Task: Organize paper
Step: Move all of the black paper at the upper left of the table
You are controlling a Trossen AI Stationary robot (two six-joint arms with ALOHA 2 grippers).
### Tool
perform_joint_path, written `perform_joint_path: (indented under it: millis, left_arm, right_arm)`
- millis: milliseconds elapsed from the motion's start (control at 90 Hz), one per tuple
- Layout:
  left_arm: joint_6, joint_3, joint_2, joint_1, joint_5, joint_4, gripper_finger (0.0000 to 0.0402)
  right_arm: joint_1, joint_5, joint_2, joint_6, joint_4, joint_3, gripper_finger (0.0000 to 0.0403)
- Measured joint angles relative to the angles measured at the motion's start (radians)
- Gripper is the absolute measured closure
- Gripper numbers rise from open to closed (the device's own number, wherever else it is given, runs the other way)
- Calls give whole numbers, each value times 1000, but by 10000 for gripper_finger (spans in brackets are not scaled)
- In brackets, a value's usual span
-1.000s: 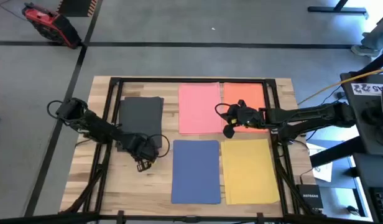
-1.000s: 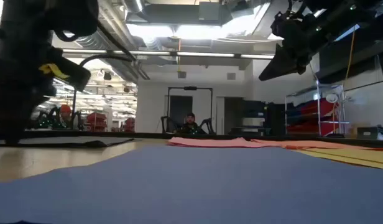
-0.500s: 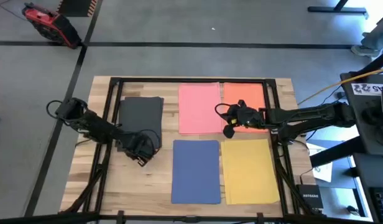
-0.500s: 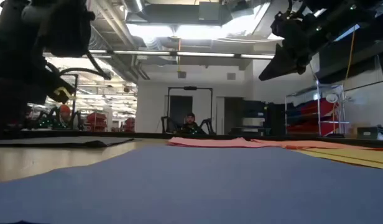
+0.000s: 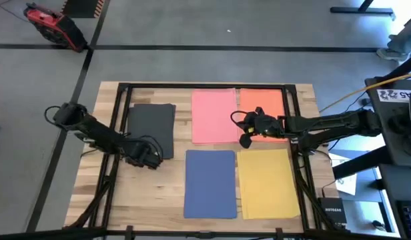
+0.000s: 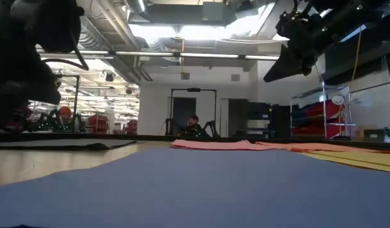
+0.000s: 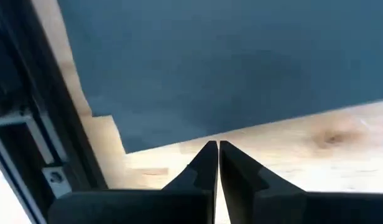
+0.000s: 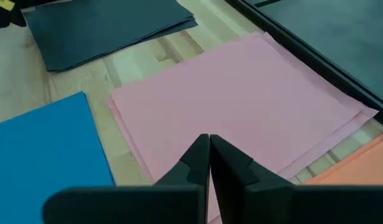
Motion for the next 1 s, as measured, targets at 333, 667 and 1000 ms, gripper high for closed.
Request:
perform_joint_path:
  millis: [333, 667, 1000]
  left_arm:
    - [-235, -40, -11, -19, 27, 23, 402]
    - [-266, -100, -47, 6, 11, 44, 402]
    - [-192, -120, -71, 91, -60, -27, 402]
  right_arm:
    - [0, 0, 0, 0, 0, 0, 403]
    - [0, 0, 0, -7, 0, 0, 403]
    - [0, 8, 0, -8, 0, 0, 403]
